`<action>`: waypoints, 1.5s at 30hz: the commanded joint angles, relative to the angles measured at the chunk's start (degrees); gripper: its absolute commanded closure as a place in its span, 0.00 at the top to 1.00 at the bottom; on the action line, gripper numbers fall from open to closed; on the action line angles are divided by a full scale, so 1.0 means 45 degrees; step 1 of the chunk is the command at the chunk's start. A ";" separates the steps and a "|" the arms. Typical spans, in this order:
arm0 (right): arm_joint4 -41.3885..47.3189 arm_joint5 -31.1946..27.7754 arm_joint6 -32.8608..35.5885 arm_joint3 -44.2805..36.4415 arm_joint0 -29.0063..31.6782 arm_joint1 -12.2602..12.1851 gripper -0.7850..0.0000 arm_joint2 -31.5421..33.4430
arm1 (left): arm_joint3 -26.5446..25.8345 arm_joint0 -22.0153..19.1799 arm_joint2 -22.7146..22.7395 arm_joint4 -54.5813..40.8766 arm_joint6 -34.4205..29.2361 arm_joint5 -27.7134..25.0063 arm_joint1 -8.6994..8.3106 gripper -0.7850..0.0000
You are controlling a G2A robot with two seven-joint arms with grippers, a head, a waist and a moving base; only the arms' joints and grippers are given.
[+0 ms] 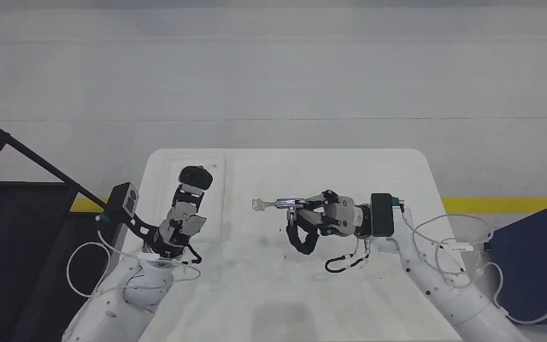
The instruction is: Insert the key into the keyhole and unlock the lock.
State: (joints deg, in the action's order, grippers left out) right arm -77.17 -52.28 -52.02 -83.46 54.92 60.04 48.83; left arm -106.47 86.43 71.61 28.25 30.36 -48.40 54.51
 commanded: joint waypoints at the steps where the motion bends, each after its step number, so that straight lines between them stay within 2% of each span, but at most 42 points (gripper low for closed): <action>1: 0.0088 0.0008 -0.0008 0.0054 -0.0092 0.0023 0.00 -0.0189 | -0.0156 0.0087 -0.0127 -0.0996 -0.0351 0.0062 0.0034 1.00; 6: 0.0347 -0.0011 0.0012 0.0177 -0.0363 0.0104 0.00 -0.0661 | -0.0412 0.0309 -0.0768 -0.4224 -0.2062 0.0330 0.0076 1.00; 11: 0.0561 -0.0122 0.0122 0.0247 -0.0559 0.0126 0.00 -0.0878 | -0.0591 0.0341 -0.1338 -0.7905 -0.4069 0.1192 0.0094 1.00; 14: 0.0631 -0.0218 0.0219 0.0310 -0.0621 0.0114 0.00 -0.0918 | -0.0562 0.0217 -0.1308 -0.8980 -0.4996 0.1484 0.0107 1.00; 26: 0.0542 -0.0598 0.0600 0.0506 -0.0762 0.0082 0.00 -0.0898 | -0.0904 0.0509 -0.0858 -1.0136 -0.8878 0.2611 0.0019 1.00; 34: 0.0467 -0.0718 0.0720 0.0444 -0.0770 0.0031 0.00 -0.0683 | -0.1236 0.0911 -0.0541 -1.0818 -0.9959 0.2835 0.0035 1.00; 36: 0.0464 -0.0750 0.0752 0.0447 -0.0768 0.0022 0.00 -0.0642 | -0.1340 0.1017 -0.0543 -1.1039 -1.0183 0.2868 0.0050 0.94; 37: 0.0481 -0.0756 0.0758 0.0461 -0.0770 0.0019 0.00 -0.0617 | -0.1388 0.1058 -0.0544 -1.1122 -1.0358 0.2904 0.0054 0.83; 39: 0.0516 -0.0786 0.0787 0.0504 -0.0774 0.0015 0.00 -0.0574 | -0.1437 0.1128 -0.0453 -1.1168 -1.0545 0.2964 0.0060 0.79; 40: 0.0545 -0.0790 0.0792 0.0527 -0.0777 0.0015 0.00 -0.0548 | -0.1468 0.1175 -0.0437 -1.1222 -1.0652 0.2992 0.0065 0.67; 41: 0.0564 -0.0803 0.0805 0.0542 -0.0778 0.0018 0.00 -0.0534 | -0.1475 0.1210 -0.0389 -1.1231 -1.0742 0.3032 0.0067 0.62; 45: 0.0597 -0.0848 0.0850 0.0552 -0.0802 0.0041 0.00 -0.0495 | -0.1468 0.1330 -0.0235 -1.1310 -1.0923 0.3113 0.0095 0.62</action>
State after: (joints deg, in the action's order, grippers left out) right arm -74.42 -56.07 -48.22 -80.95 51.34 60.20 46.57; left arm -113.13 92.32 70.42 -22.58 -18.65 -34.46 54.90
